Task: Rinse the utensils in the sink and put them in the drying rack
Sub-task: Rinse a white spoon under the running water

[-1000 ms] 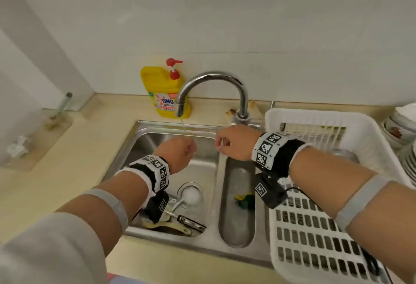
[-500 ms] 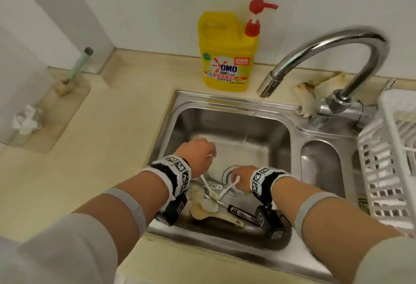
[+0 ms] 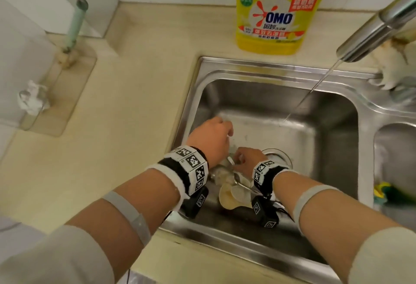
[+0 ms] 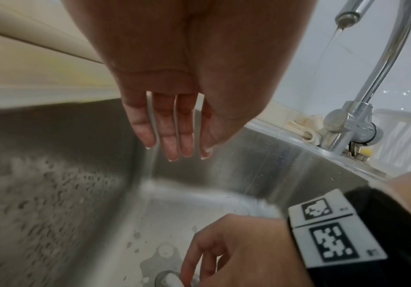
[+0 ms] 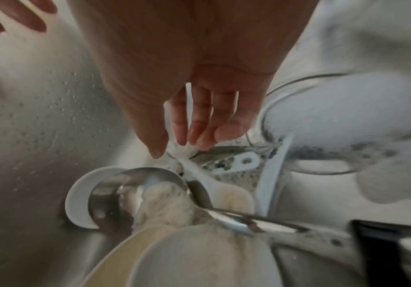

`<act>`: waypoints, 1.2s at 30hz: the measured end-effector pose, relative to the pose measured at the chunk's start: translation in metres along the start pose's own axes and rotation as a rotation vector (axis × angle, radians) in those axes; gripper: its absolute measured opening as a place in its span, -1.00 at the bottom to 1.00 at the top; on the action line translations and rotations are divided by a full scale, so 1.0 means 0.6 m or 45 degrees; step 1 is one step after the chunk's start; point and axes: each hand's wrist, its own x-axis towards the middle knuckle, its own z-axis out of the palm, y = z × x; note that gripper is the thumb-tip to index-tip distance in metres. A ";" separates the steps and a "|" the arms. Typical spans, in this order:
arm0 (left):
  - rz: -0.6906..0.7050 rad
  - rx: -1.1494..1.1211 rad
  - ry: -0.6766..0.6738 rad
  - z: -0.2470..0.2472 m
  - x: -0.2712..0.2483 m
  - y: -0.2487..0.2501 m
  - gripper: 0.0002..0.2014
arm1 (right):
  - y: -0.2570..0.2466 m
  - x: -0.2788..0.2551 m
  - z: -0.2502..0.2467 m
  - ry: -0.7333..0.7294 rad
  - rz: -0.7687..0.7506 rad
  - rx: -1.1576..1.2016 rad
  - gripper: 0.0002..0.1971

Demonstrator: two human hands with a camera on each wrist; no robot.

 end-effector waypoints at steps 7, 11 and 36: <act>-0.028 -0.120 0.082 -0.013 -0.012 -0.016 -0.81 | -0.024 -0.001 0.004 -0.027 -0.080 -0.064 -0.83; -0.046 -0.154 0.047 -0.022 -0.011 -0.003 -0.82 | -0.021 -0.052 -0.045 0.081 -0.127 0.011 -0.94; -0.201 -1.581 -0.074 -0.036 0.125 0.189 -0.78 | 0.069 -0.229 -0.329 0.741 -0.052 1.541 -0.94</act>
